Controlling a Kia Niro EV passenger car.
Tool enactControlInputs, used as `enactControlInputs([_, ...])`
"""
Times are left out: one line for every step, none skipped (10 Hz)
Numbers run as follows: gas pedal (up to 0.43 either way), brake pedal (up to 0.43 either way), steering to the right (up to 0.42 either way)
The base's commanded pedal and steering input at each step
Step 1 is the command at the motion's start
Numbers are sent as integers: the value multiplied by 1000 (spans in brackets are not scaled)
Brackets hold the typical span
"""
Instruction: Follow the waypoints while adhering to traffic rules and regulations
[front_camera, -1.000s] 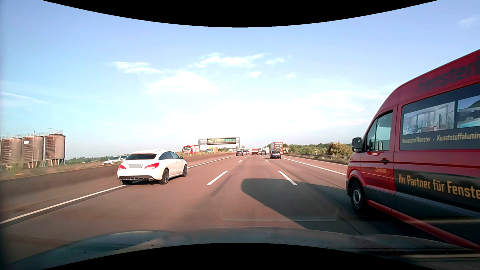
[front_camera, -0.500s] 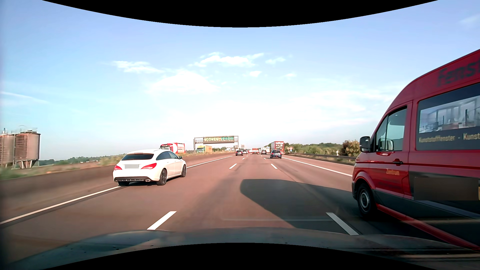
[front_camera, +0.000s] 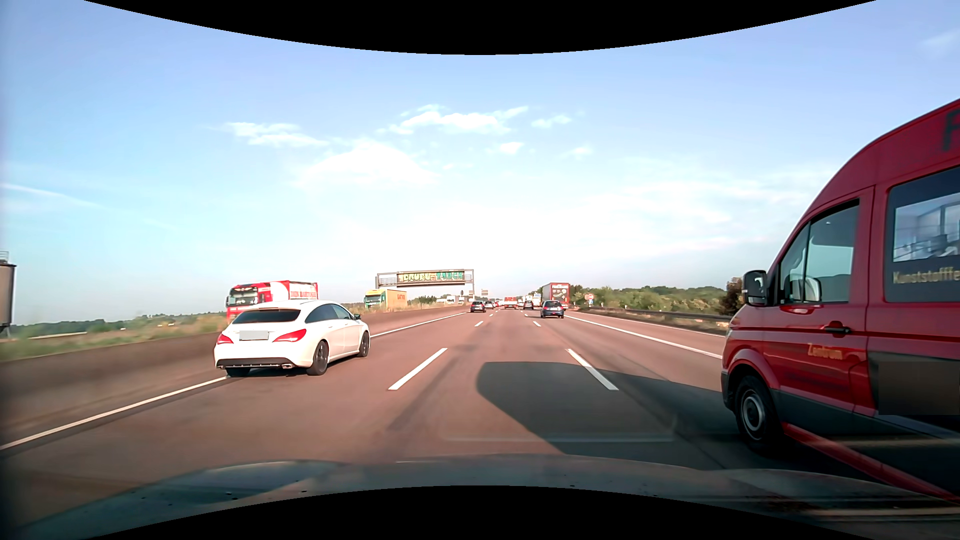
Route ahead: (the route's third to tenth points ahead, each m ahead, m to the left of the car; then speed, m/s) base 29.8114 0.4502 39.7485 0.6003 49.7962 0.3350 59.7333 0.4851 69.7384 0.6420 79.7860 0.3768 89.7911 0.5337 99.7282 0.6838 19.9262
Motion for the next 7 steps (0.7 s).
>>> enactControlInputs([110,0,-4])
enactControlInputs([110,0,-4])
enactControlInputs([110,0,-4])
enactControlInputs([79,0,-4])
enactControlInputs([79,0,-4])
enactControlInputs([59,0,-4])
enactControlInputs([39,0,-4])
